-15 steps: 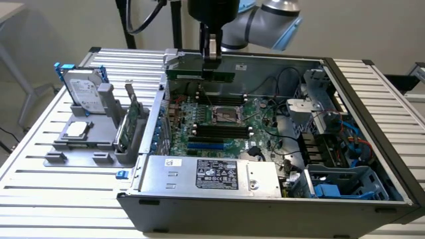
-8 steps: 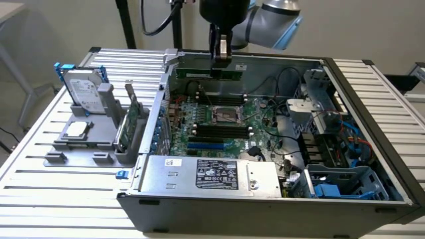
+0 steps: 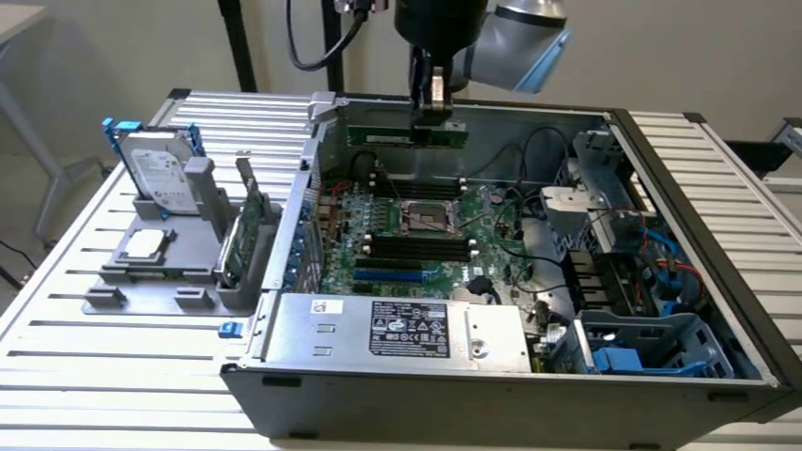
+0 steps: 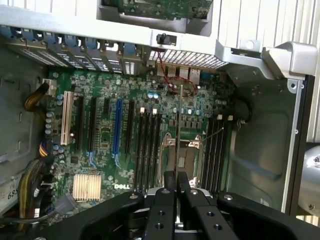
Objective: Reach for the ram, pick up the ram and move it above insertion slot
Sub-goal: 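Pick up the ram and move it above insertion slot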
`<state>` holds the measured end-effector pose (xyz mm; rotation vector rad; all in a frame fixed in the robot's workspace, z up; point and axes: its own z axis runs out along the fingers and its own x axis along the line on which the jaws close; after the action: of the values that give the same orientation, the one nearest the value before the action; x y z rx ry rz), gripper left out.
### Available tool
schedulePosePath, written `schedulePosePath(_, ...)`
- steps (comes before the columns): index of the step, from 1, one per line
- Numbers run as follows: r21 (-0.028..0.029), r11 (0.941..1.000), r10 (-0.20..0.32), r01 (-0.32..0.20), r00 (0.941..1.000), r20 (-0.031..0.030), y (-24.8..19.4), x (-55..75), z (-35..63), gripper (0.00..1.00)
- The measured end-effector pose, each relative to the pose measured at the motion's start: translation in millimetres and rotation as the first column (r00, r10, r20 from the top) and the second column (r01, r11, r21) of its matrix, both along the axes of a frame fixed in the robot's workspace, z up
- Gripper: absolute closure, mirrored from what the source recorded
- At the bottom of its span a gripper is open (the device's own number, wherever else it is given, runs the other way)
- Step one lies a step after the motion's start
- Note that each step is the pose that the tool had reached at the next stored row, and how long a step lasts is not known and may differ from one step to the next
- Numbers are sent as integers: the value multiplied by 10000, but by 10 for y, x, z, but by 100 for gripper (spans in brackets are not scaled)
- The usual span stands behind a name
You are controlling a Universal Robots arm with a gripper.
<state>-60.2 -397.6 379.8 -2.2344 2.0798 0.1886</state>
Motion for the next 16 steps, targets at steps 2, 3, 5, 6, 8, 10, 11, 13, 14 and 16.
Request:
schedulePosePath(2, 7, 10000, 0, 0, 10000, 2, 33, 56, -15, 87)
schedulePosePath(3, 13, 10000, -1, 1, 10000, 5, 45, 86, -21, 87)
schedulePosePath(5, 38, 10000, 1, -1, 10000, 11, 60, 159, -31, 87)
schedulePosePath(6, 55, 10000, 0, 0, 10000, 15, 65, 198, -35, 87)
schedulePosePath(8, 76, 10000, 0, 0, 10000, 30, 70, 280, -40, 87)
schedulePosePath(10, 92, 10000, -6, 6, 10000, 94, 70, 320, -46, 87)
schedulePosePath(11, 95, 10000, -23, 22, 9999, 130, 70, 328, -50, 87)
schedulePosePath(13, 95, 9999, -96, 94, 9997, 221, 70, 331, -55, 87)
schedulePosePath(14, 96, 9998, -158, 155, 9995, 273, 70, 332, -59, 87)
schedulePosePath(16, 97, 9993, -364, 361, 9988, 326, 71, 332, -63, 87)
